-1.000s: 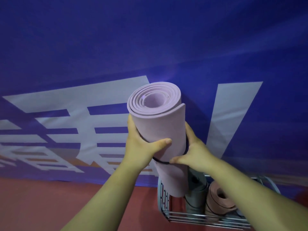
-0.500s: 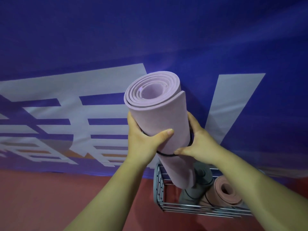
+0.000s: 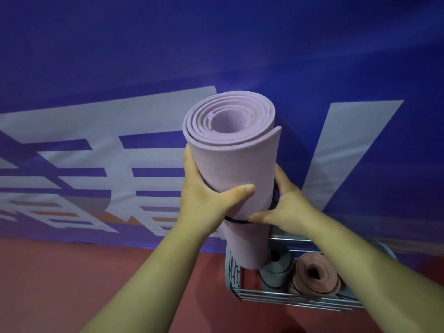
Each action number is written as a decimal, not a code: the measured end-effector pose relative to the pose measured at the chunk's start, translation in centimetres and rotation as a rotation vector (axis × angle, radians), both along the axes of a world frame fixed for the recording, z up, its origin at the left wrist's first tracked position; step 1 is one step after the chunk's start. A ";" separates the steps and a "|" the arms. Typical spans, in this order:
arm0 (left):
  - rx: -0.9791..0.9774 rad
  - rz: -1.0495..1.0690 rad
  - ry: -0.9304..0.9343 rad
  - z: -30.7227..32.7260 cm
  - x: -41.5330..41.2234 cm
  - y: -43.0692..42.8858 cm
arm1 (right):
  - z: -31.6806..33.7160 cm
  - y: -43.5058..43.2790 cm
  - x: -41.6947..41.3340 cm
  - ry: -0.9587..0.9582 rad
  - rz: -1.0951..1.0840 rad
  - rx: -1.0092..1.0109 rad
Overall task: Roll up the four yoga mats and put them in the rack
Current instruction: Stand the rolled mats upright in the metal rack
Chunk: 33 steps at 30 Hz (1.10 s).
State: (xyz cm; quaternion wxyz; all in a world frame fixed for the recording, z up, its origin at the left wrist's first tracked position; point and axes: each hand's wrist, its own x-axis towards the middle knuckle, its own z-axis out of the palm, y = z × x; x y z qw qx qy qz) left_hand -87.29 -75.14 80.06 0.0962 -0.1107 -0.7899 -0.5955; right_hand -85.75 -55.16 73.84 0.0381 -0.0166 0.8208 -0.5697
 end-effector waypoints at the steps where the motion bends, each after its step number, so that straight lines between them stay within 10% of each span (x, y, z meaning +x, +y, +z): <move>1: -0.005 -0.005 -0.004 -0.1 0.0 0.0 | -0.2 0.1 0.0 -0.006 0.005 0.004; 16: -0.029 -0.004 0.018 -1.2 -0.5 0.7 | -13.4 3.6 4.0 -0.507 -0.036 0.006; 33: 0.041 0.021 -0.388 -17.3 1.8 1.7 | -12.7 1.9 0.4 -0.265 0.033 -0.005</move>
